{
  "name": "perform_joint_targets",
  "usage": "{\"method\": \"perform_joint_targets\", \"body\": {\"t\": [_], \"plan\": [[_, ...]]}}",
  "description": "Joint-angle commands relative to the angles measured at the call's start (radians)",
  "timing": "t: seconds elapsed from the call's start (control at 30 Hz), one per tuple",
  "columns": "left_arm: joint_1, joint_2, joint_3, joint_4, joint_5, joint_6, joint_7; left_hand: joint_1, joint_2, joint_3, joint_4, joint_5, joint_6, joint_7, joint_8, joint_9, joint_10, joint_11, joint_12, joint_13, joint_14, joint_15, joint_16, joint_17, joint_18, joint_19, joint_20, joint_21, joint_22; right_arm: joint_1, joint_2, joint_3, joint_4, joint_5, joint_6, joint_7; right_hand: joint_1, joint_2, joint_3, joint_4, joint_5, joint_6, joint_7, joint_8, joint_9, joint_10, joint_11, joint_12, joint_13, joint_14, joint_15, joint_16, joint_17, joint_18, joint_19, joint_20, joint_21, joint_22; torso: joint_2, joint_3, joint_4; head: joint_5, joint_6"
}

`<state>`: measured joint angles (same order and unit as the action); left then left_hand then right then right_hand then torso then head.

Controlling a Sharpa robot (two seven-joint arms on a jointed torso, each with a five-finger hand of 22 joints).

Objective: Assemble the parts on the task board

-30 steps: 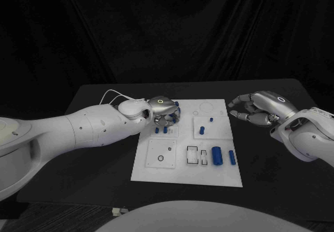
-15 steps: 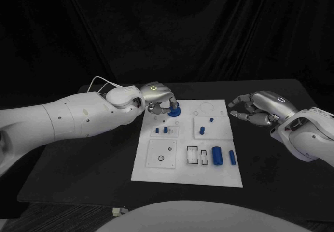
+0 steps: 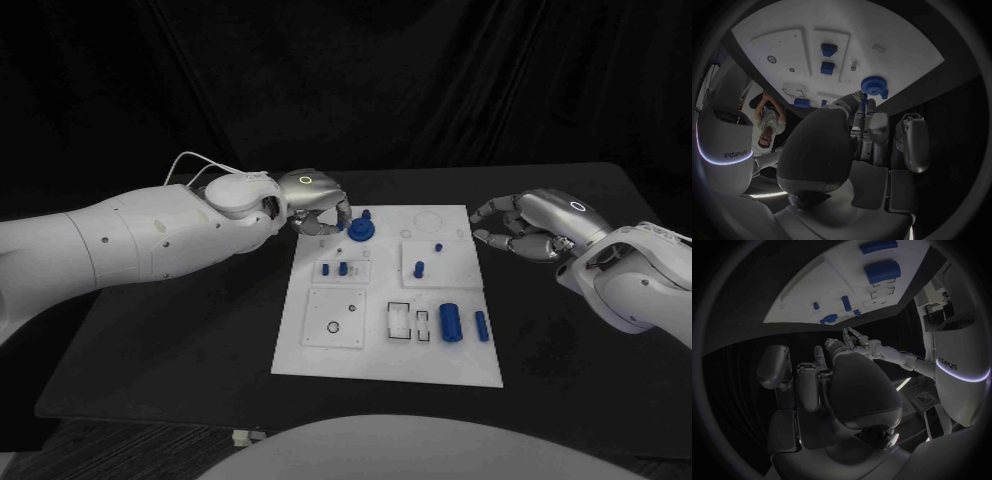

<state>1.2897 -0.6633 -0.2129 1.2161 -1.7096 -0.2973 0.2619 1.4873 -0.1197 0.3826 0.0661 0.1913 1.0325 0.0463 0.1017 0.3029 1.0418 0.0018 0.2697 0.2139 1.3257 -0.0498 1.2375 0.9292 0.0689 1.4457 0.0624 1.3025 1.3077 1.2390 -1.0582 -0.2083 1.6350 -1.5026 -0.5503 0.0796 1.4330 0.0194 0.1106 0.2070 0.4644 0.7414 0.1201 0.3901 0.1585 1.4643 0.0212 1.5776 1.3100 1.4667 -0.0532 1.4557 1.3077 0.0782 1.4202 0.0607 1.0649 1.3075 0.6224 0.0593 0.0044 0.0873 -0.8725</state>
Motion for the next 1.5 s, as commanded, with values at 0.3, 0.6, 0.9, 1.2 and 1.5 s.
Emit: {"method": "perform_joint_targets", "body": {"t": [0.3,0.6,0.9,1.2,1.5], "plan": [[-0.037,0.016,0.001,-0.018,-0.001,0.049,0.007,-0.007,0.002,-0.001,0.006,-0.010,-0.004,-0.001,-0.009,-0.002,-0.003,-0.003,-0.009,-0.001,-0.012,0.000,-0.011,-0.014,-0.006,-0.013,0.003,-0.016,0.180,-0.005,0.007,0.001,-0.003,-0.002,0.008,-0.005,0.003,-0.004,0.007,-0.001,0.004,0.007,0.002,0.000,-0.002,0.106,0.007,-0.007,0.261,0.072,0.010,-0.007,0.128,0.020,-0.005,0.002,-0.009,0.129,-0.001,0.0002,-0.0004,0.002,0.000],[-0.055,0.026,0.001,-0.028,-0.001,0.038,-0.006,-0.006,0.002,-0.001,0.005,-0.010,-0.005,-0.001,-0.010,-0.003,0.001,-0.002,-0.009,0.000,-0.013,0.001,-0.011,-0.014,-0.006,-0.012,0.003,-0.015,0.180,-0.006,0.006,0.001,-0.002,-0.002,0.008,-0.004,0.003,-0.004,0.007,-0.001,0.004,0.007,0.002,0.000,-0.002,0.106,0.007,-0.007,0.261,0.072,0.010,-0.007,0.128,0.020,-0.005,0.002,-0.009,0.129,-0.001,0.0005,-0.0009,0.001,0.000],[-0.062,0.030,0.001,-0.032,-0.001,0.039,-0.014,-0.006,0.002,-0.001,0.005,-0.010,-0.006,0.000,-0.010,-0.003,0.003,-0.002,-0.008,0.001,-0.013,0.001,-0.011,-0.014,-0.006,-0.012,0.003,-0.015,0.180,-0.006,0.006,0.001,-0.001,-0.002,0.008,-0.004,0.004,-0.004,0.008,-0.002,0.004,0.008,0.002,0.000,-0.002,0.106,0.007,-0.007,0.261,0.072,0.010,-0.007,0.128,0.020,-0.005,0.002,-0.009,0.129,-0.001,0.0005,-0.0009,0.000,0.000],[-0.065,0.035,0.001,-0.040,-0.001,0.040,-0.016,-0.003,0.003,0.000,0.003,-0.008,-0.003,0.000,-0.010,-0.003,0.006,-0.002,-0.009,0.002,-0.016,0.001,-0.013,-0.016,-0.006,-0.014,0.004,-0.016,0.180,-0.006,0.003,0.001,0.001,-0.002,0.008,-0.004,0.004,-0.004,0.008,-0.002,0.004,0.008,0.002,0.000,-0.002,0.106,0.007,-0.007,0.261,0.072,0.010,-0.007,0.128,0.020,-0.005,0.002,-0.009,0.129,-0.001,0.0001,-0.0009,-0.001,0.000],[-0.067,0.040,0.001,-0.048,-0.001,0.041,-0.019,-0.001,0.003,0.000,0.001,-0.004,0.004,0.000,-0.007,-0.001,0.004,-0.001,-0.012,0.002,-0.017,0.001,-0.013,-0.018,-0.006,-0.014,0.004,-0.018,0.180,-0.006,0.004,0.001,0.001,-0.002,0.010,-0.005,0.004,-0.004,0.008,-0.002,0.004,0.008,0.002,0.000,-0.002,0.106,0.007,-0.007,0.261,0.072,0.010,-0.007,0.128,0.020,-0.005,0.002,-0.009,0.129,-0.001,0.0004,-0.0009,-0.001,0.000]]}}
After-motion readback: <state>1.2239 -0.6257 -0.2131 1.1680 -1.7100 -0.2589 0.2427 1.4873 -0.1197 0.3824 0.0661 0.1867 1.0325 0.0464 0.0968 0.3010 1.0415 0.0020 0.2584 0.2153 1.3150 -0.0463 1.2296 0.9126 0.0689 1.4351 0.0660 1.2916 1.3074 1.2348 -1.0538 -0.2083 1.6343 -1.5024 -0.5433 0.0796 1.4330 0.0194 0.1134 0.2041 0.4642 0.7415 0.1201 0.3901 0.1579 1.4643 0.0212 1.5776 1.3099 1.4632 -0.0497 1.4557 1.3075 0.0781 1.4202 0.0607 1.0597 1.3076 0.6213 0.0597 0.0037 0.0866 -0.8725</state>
